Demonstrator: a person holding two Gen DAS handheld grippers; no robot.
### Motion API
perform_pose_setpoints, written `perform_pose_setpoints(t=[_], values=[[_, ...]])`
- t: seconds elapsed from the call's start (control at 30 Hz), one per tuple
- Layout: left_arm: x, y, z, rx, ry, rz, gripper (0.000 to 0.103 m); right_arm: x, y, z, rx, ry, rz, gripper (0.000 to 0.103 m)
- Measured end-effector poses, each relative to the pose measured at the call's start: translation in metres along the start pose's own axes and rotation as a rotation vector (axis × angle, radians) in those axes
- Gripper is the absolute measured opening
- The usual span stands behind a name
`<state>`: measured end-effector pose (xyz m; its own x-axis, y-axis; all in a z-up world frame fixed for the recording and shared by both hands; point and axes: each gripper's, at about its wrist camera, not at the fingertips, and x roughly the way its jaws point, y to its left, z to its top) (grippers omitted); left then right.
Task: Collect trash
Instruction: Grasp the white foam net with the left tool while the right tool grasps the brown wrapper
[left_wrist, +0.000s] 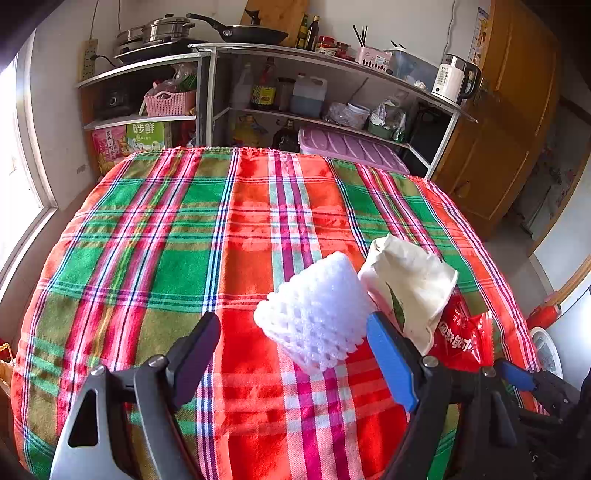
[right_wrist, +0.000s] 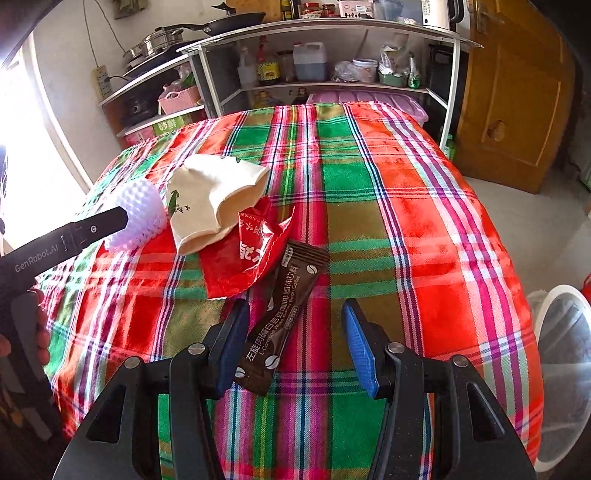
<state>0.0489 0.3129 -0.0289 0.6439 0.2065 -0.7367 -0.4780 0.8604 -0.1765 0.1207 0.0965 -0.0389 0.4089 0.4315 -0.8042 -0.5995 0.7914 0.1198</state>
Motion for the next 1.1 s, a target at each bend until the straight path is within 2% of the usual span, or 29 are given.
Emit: perform_pose_setpoints(t=[0.23, 0.27, 0.37, 0.43, 0.5, 0.67, 0.83, 0.87, 0.9, 1.1], values=[[0.012, -0.002, -0.001, -0.003, 0.019, -0.011, 0.082, 0.004, 0.004, -0.002, -0.029, 0.0, -0.05, 0.053], [0.012, -0.002, -0.001, -0.001, 0.02, -0.011, 0.08, 0.004, 0.003, -0.002, -0.028, -0.001, -0.051, 0.053], [0.016, -0.002, -0.002, -0.002, 0.033, -0.02, 0.067, 0.004, 0.004, -0.003, -0.029, -0.009, -0.053, 0.052], [0.017, -0.003, -0.002, -0.003, 0.04, -0.019, 0.06, 0.004, 0.005, -0.003, -0.031, -0.012, -0.059, 0.047], [0.018, -0.005, -0.003, 0.005, 0.041, -0.02, 0.055, 0.003, 0.004, -0.004, -0.03, -0.016, -0.058, 0.037], [0.018, -0.009, -0.004, 0.02, 0.044, -0.033, 0.038, 0.001, 0.001, -0.005, -0.016, -0.023, -0.054, 0.03], [0.015, -0.011, -0.006, 0.037, 0.038, -0.024, 0.032, 0.0, 0.0, -0.007, -0.013, -0.031, -0.053, 0.026], [0.014, -0.012, -0.007, 0.038, 0.038, -0.023, 0.03, -0.001, -0.001, -0.008, -0.01, -0.033, -0.054, 0.023], [0.013, -0.013, -0.007, 0.038, 0.036, -0.025, 0.029, -0.001, -0.002, -0.008, -0.007, -0.035, -0.054, 0.012], [0.0, -0.015, -0.012, 0.04, 0.013, -0.033, 0.028, -0.004, -0.003, -0.01, -0.013, -0.038, -0.046, 0.012]])
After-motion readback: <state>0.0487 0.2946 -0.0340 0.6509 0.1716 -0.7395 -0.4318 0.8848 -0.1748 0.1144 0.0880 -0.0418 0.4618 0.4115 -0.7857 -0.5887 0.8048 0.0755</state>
